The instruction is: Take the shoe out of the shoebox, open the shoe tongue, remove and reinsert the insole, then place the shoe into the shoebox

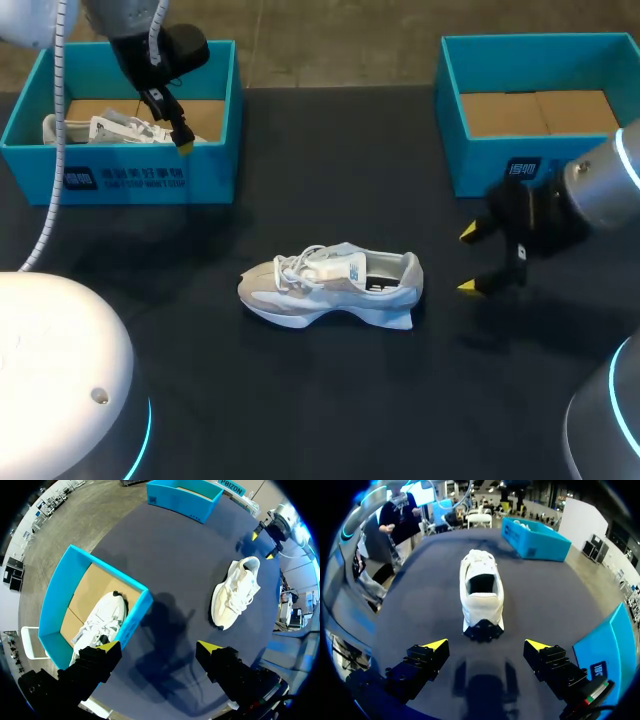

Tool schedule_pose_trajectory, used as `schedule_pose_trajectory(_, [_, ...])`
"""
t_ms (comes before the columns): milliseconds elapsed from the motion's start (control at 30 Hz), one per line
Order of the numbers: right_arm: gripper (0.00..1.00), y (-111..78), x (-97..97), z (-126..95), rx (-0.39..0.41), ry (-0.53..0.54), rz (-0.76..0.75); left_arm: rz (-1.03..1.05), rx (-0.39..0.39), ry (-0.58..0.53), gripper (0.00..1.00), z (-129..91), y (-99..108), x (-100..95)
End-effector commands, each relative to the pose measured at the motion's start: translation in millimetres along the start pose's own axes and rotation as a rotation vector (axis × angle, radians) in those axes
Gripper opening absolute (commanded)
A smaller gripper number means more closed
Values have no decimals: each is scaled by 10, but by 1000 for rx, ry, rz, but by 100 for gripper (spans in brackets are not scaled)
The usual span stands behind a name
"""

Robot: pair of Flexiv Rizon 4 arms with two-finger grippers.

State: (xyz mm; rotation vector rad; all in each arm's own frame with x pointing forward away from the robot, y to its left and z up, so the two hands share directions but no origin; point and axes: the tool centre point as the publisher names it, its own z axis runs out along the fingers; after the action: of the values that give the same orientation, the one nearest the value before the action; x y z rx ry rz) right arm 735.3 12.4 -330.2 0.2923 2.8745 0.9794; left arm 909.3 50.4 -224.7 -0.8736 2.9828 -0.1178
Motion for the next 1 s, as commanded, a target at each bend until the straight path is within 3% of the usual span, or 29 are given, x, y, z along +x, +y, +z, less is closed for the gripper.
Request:
schedule_pose_trajectory(33, [100,-97,42,96,-186,-24,5,1,1,-2,100,-3,13,8])
schedule_pose_trajectory(600, [100,-412,54,339,-243,-20,0,1,1,-2,100,-3,13,8])
schedule_pose_trajectory(1000, [100,-421,74,357,-238,-25,-2,1,1,-2,100,-3,13,8])
